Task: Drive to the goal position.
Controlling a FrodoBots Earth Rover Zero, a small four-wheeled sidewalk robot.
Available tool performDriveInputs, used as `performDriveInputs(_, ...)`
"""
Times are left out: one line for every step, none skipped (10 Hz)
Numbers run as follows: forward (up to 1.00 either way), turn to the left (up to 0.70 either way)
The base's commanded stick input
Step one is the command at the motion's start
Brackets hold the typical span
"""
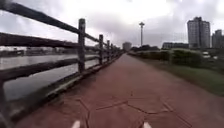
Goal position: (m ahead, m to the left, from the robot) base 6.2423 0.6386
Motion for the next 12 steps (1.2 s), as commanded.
performDriveInputs(0.85, -0.25)
performDriveInputs(0.85, -0.25)
performDriveInputs(0.85, -0.25)
performDriveInputs(0.85, -0.25)
performDriveInputs(0.85, -0.25)
performDriveInputs(0.85, -0.25)
performDriveInputs(0.85, -0.25)
performDriveInputs(0.85, -0.25)
performDriveInputs(0.85, -0.25)
performDriveInputs(0.85, -0.25)
performDriveInputs(0.85, -0.25)
performDriveInputs(0.85, -0.25)
